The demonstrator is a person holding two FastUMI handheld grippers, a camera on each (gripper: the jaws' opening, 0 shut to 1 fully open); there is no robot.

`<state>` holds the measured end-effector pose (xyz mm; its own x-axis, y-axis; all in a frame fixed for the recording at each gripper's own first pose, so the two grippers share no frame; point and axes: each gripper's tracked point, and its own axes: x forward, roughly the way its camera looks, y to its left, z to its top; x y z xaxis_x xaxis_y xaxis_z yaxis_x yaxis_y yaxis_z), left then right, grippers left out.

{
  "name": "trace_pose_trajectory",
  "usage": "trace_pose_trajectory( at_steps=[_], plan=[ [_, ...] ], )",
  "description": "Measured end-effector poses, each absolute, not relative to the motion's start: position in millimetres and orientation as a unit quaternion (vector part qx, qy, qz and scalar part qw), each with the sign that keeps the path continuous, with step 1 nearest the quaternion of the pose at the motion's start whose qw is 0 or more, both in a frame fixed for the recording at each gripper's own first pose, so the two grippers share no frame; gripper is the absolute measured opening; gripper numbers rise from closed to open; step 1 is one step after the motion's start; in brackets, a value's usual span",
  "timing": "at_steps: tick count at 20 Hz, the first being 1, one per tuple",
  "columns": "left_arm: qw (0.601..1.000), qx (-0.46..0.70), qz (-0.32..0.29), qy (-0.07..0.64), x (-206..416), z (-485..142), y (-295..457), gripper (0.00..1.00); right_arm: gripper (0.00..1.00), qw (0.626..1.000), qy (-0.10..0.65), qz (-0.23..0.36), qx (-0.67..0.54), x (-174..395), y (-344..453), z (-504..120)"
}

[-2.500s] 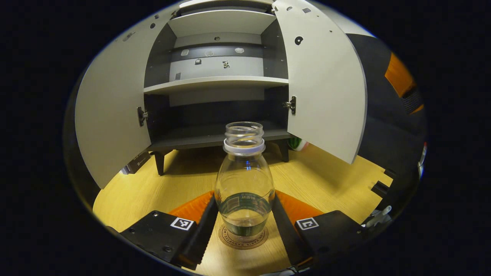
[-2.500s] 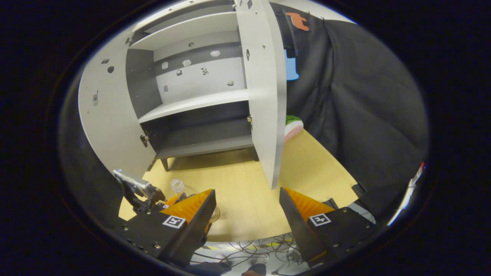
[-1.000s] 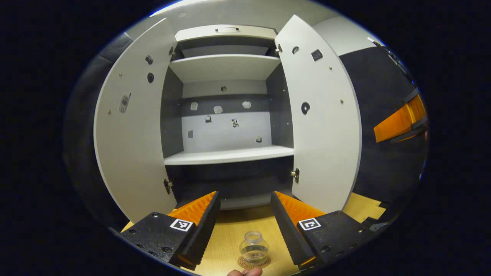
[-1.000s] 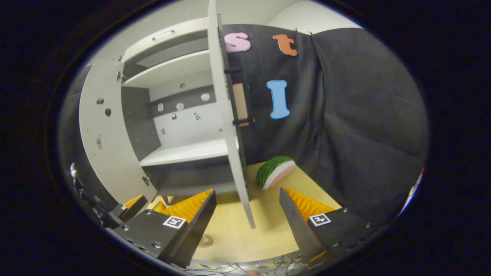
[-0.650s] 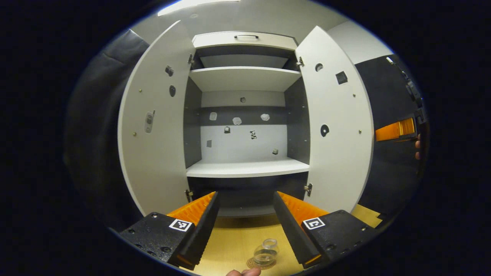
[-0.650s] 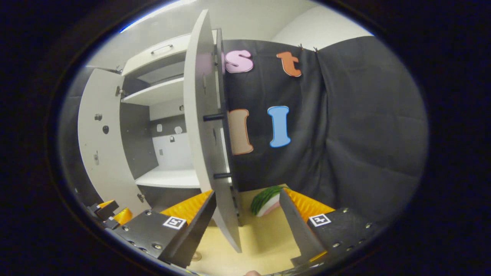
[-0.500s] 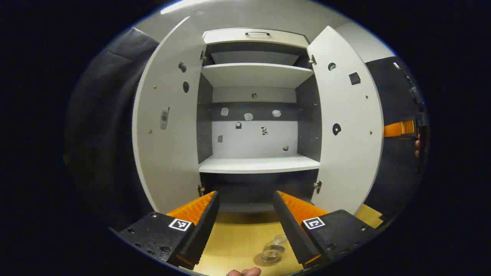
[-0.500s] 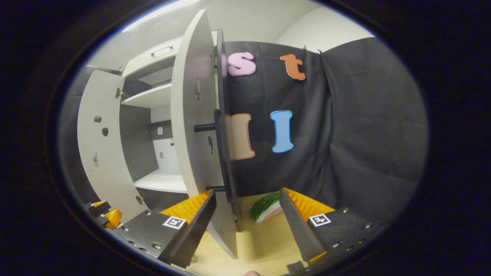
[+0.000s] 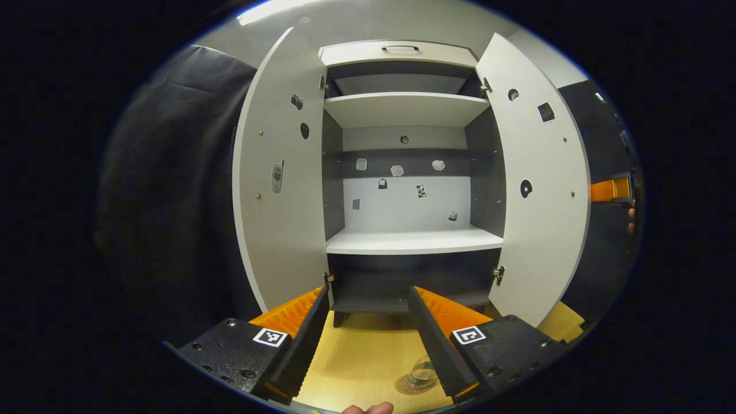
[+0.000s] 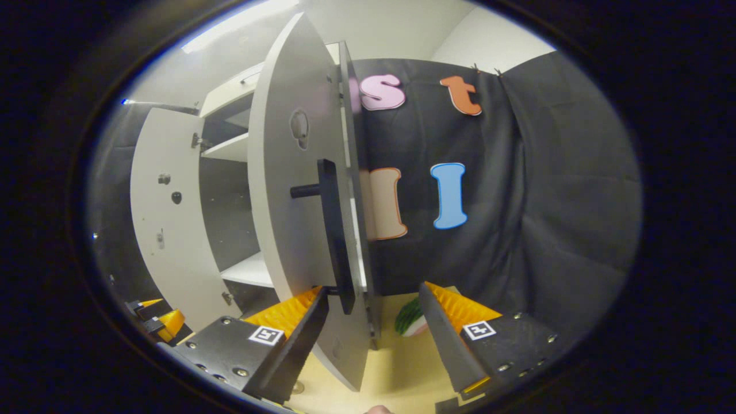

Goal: Grasp the bottle in the cabinet with the left hand and place it on the coaster, then close the right door with the right hand and the left door with the left hand.

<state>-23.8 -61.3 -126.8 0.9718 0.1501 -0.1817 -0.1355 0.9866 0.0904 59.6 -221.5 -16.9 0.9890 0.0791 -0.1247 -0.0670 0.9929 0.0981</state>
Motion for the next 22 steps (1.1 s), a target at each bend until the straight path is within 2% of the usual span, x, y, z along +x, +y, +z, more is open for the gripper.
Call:
trace_pose_trajectory(
  at_steps=[8, 22],
  plan=[
    [0.987, 0.045, 0.125, 0.095, -49, -118, -26, 0.89, 0.98, 0.99, 0.062, 0.11, 0.057, 74, -169, -16],
    [0.971, 0.019, 0.224, 0.082, -99, -103, 89, 0.89, 1.0, 0.987, 0.038, 0.151, 0.048, 127, -72, -23]
  ],
)
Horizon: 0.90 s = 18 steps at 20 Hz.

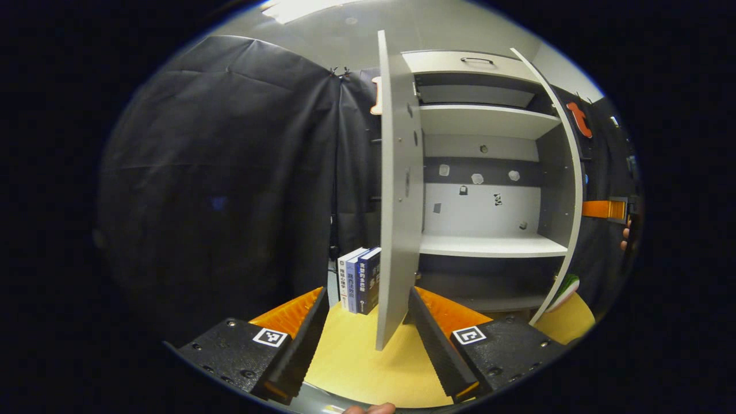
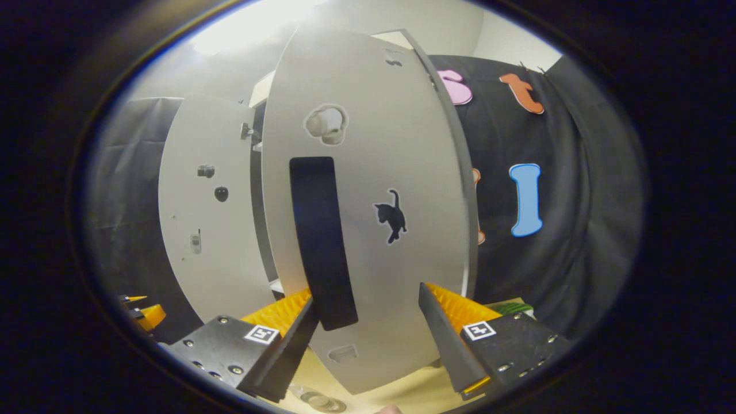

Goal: Grasp the bottle in the cabinet with the left hand and place it on the coaster, then close the right door with the right hand and the left door with the left hand.

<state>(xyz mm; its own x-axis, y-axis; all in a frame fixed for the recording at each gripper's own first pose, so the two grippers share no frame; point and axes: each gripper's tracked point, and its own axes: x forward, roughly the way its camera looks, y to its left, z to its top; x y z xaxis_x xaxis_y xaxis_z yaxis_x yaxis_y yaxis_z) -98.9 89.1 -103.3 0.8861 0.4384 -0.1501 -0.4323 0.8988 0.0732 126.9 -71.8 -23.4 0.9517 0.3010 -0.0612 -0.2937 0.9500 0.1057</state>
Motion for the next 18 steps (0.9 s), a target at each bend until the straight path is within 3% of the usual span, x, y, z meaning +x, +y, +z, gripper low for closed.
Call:
trace_pose_trajectory(
  at_steps=[11, 14, 17, 18],
  plan=[
    [0.957, -0.003, 0.279, 0.073, -126, -94, 171, 0.9, 0.96, 0.993, 0.004, 0.118, 0.008, 194, -7, -23],
    [0.961, -0.011, 0.267, 0.065, -114, -87, 177, 0.9, 1.0, 0.995, 0.0, 0.099, 0.004, 208, 1, -24],
    [0.968, -0.012, 0.243, 0.06, -94, -78, 179, 0.9, 0.96, 0.998, -0.012, 0.069, -0.001, 224, 4, -28],
    [0.97, -0.01, 0.235, 0.059, -92, -75, 178, 0.9, 1.0, 0.998, -0.018, 0.059, -0.004, 224, 3, -27]
  ],
)
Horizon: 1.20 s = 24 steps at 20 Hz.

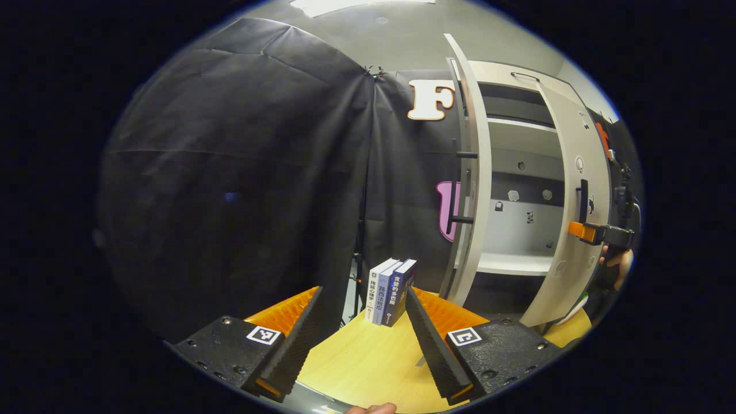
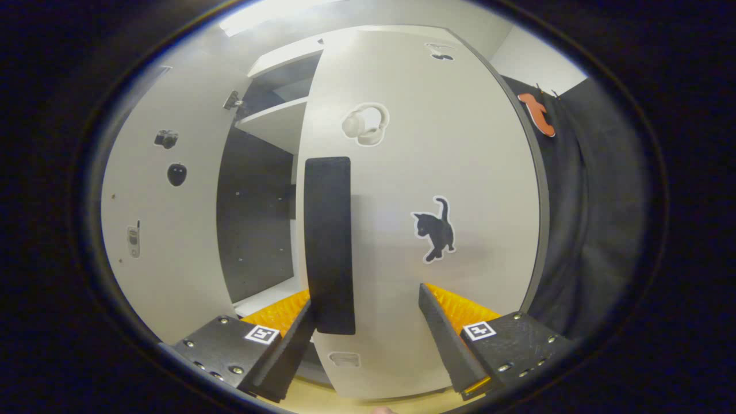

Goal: Grasp the bottle in the cabinet with the left hand and place it on the coaster, then close the right door with the right hand and the left door with the left hand.

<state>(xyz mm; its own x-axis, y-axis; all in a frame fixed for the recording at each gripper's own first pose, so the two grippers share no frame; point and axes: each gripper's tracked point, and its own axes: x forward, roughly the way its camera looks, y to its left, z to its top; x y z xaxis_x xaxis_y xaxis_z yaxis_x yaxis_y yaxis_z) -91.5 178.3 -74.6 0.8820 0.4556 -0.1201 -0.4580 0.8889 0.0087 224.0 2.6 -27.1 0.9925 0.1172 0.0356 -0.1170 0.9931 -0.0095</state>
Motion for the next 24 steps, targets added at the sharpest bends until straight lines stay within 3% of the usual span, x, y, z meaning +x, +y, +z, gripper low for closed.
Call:
trace_pose_trajectory(
  at_steps=[3, 4, 6, 7, 8, 11, 12, 15, 19, 20, 21, 23, 24],
  plan=[
    [0.977, -0.017, 0.204, 0.053, -70, -64, 175, 0.9, 0.97, 0.999, -0.027, 0.028, -0.003, 227, 2, -27],
    [0.979, -0.021, 0.195, 0.055, -65, -64, 175, 0.85, 1.0, 0.999, -0.03, 0.02, -0.003, 228, 2, -27],
    [0.982, -0.038, 0.174, 0.059, -51, -62, 173, 0.9, 1.0, 0.999, -0.034, 0.007, -0.003, 229, 2, -27],
    [0.984, -0.047, 0.163, 0.058, -44, -59, 172, 0.85, 1.0, 0.999, -0.035, 0.001, -0.004, 230, 2, -28],
    [0.985, -0.054, 0.151, 0.059, -37, -56, 172, 0.9, 1.0, 0.999, -0.035, -0.004, -0.004, 230, 2, -27],
    [0.99, -0.056, 0.117, 0.047, -18, -39, 170, 0.9, 0.97, 0.999, -0.036, -0.015, -0.004, 231, 2, -28],
    [0.992, -0.053, 0.104, 0.046, -13, -35, 168, 0.85, 1.0, 0.999, -0.036, -0.018, -0.005, 232, 2, -28],
    [0.996, -0.043, 0.067, 0.044, 1, -28, 163, 0.9, 1.0, 0.999, -0.036, -0.026, -0.005, 232, 2, -28],
    [0.998, -0.02, 0.041, 0.039, 12, -22, 160, 0.9, 0.97, 0.999, -0.04, -0.026, -0.002, 232, 3, -28],
    [0.999, -0.014, 0.034, 0.036, 16, -19, 158, 0.85, 1.0, 0.999, -0.039, -0.026, -0.001, 232, 3, -29],
    [0.999, -0.009, 0.03, 0.032, 20, -16, 157, 0.9, 1.0, 0.999, -0.04, -0.026, 0.0, 232, 3, -28],
    [0.999, -0.001, 0.016, 0.036, 26, -16, 153, 0.9, 1.0, 0.999, -0.038, -0.026, 0.001, 232, 3, -29],
    [0.999, 0.001, 0.011, 0.037, 29, -17, 151, 0.85, 1.0, 0.999, -0.037, -0.026, 0.001, 232, 3, -29]
  ],
)
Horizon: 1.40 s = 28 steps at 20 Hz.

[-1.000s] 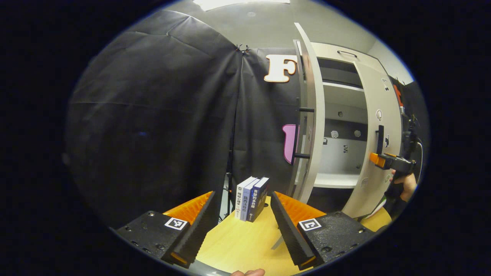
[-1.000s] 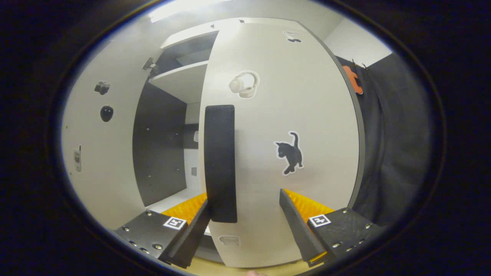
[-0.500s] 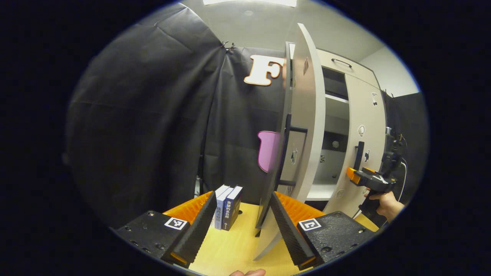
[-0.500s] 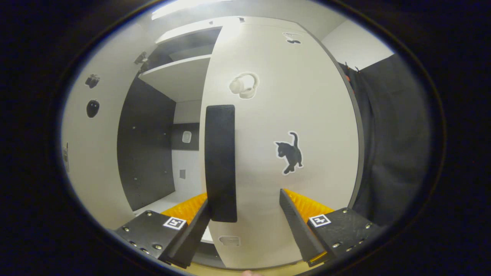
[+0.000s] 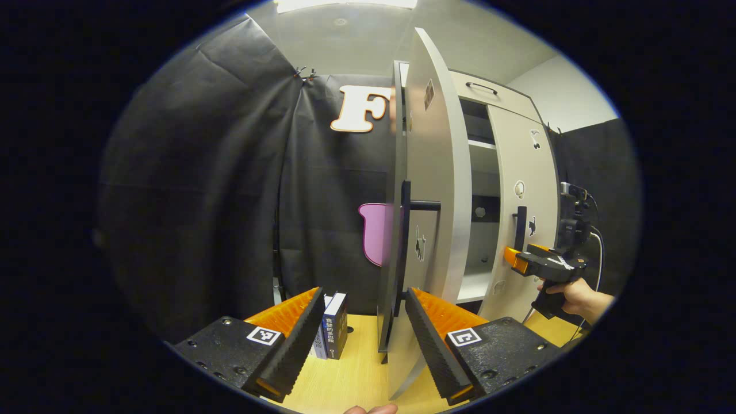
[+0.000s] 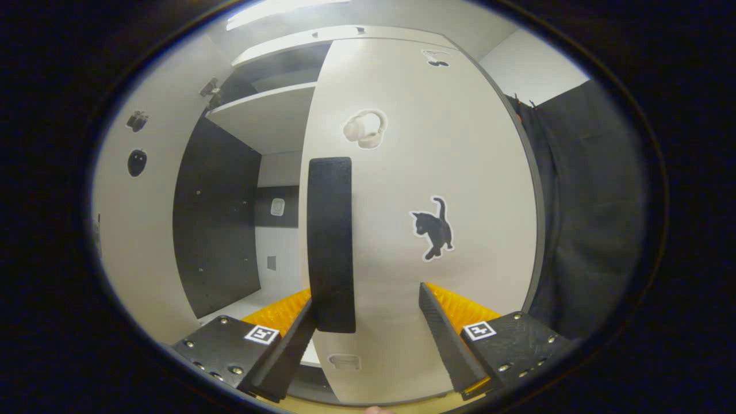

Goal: Grasp the bottle in the cabinet with the left hand and place it on the coaster, then close the right door with the right hand and the left door with the left hand.

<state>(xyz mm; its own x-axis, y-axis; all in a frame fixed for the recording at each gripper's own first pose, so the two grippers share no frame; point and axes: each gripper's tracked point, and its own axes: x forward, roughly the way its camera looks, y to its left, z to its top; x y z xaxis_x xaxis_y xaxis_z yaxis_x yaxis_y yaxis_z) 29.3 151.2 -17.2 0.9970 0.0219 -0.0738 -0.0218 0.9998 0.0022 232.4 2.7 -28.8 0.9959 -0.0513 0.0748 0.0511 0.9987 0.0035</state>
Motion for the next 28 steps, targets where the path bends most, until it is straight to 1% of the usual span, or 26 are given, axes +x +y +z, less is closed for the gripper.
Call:
trace_pose_trajectory(
  at_steps=[1, 6, 8, 9, 10, 13, 14, 15, 16, 17, 18, 19, 20, 25, 28],
  plan=[
    [0.999, 0.003, 0.005, 0.04, 32, -18, 150, 0.9, 1.0, 0.999, -0.036, -0.025, 0.002, 233, 3, -29],
    [0.999, 0.017, 0.003, 0.039, 40, -22, 148, 0.9, 1.0, 1.0, -0.022, -0.019, 0.001, 232, 4, -32],
    [0.999, 0.015, -0.005, 0.042, 37, -21, 145, 0.9, 1.0, 1.0, 0.005, -0.01, 0.01, 226, 4, -43],
    [0.999, 0.015, -0.007, 0.044, 37, -20, 144, 0.85, 0.98, 1.0, 0.012, -0.006, 0.015, 223, 4, -46],
    [0.999, 0.015, -0.008, 0.044, 38, -21, 142, 0.9, 1.0, 1.0, 0.014, -0.001, 0.019, 217, 4, -48],
    [0.999, 0.01, -0.023, 0.045, 38, -22, 125, 0.9, 1.0, 1.0, 0.016, 0.009, 0.025, 197, 2, -51],
    [0.998, 0.009, -0.03, 0.045, 38, -21, 118, 0.9, 0.97, 0.999, 0.018, 0.014, 0.026, 190, 1, -51],
    [0.998, 0.007, -0.035, 0.047, 37, -22, 111, 0.9, 1.0, 0.999, 0.018, 0.018, 0.03, 182, -2, -50],
    [0.998, 0.007, -0.04, 0.045, 39, -22, 104, 0.85, 1.0, 0.999, 0.019, 0.022, 0.034, 176, -6, -49],
    [0.998, 0.008, -0.045, 0.043, 41, -22, 97, 0.9, 1.0, 0.999, 0.022, 0.024, 0.038, 169, -10, -49],
    [0.998, 0.009, -0.051, 0.044, 43, -24, 89, 0.9, 1.0, 0.998, 0.025, 0.026, 0.042, 163, -16, -49],
    [0.997, 0.011, -0.056, 0.045, 44, -24, 81, 0.9, 0.97, 0.998, 0.028, 0.026, 0.047, 157, -21, -51],
    [0.997, 0.01, -0.061, 0.045, 46, -25, 75, 0.9, 1.0, 0.998, 0.032, 0.026, 0.052, 152, -27, -52],
    [0.996, -0.015, -0.075, 0.048, 53, -30, 49, 0.9, 1.0, 0.997, 0.041, 0.016, 0.064, 133, -58, -57],
    [0.995, -0.012, -0.083, 0.047, 60, -31, 33, 0.9, 1.0, 0.997, 0.048, 0.017, 0.059, 126, -67, -63]
  ],
)
